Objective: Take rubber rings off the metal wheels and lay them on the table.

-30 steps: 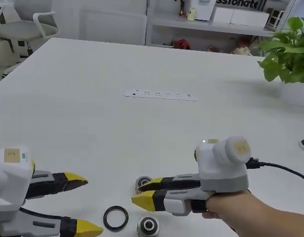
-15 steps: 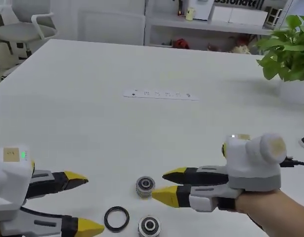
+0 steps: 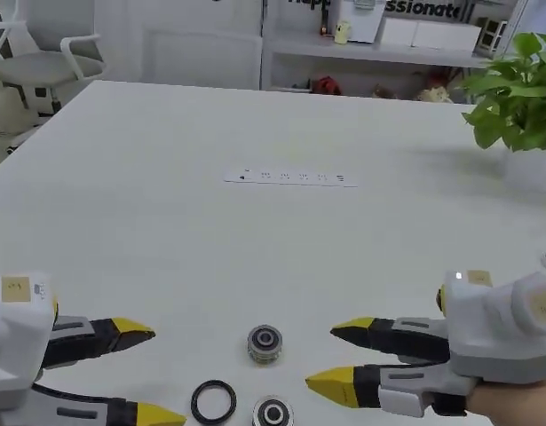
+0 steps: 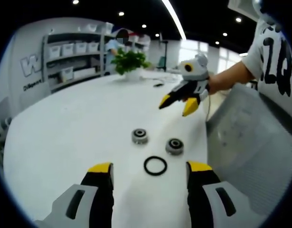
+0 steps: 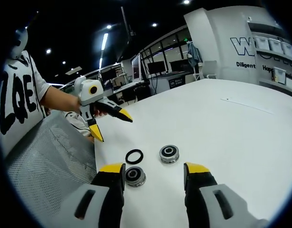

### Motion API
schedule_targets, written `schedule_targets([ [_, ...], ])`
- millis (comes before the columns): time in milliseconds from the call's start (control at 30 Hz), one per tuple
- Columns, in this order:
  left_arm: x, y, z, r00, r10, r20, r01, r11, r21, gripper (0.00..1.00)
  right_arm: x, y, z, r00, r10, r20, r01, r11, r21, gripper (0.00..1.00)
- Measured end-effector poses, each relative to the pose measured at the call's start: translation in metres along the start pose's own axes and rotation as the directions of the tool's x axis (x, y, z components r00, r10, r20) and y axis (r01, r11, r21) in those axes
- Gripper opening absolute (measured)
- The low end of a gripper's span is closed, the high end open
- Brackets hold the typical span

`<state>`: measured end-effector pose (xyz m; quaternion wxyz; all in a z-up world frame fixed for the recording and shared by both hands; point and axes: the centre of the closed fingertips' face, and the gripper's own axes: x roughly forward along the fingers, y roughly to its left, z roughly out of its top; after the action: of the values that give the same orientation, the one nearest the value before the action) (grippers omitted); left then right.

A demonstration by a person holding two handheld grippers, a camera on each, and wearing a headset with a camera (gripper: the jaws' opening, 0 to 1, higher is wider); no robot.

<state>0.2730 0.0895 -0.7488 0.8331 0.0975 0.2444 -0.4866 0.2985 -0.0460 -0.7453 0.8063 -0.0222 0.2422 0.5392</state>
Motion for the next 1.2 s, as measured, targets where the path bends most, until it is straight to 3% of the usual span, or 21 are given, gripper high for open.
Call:
schedule_targets([
  [533, 0.0, -0.004, -0.002, 1.0, 0.002, -0.005, -0.002, 1.0, 0.006, 0.64, -0.023, -0.006, -0.023, 0.9978, -0.056, -0.034, 0.055, 0.998, -0.027, 0.54],
  [1200, -0.004, -0.011, -0.005, 0.9999, 0.015, -0.007, -0.015, 1.0, 0.012, 0.65, -0.025, 0.004, -0.035, 0.9959, -0.063, -0.065, 0.06, 0.997, -0.055, 0.59],
])
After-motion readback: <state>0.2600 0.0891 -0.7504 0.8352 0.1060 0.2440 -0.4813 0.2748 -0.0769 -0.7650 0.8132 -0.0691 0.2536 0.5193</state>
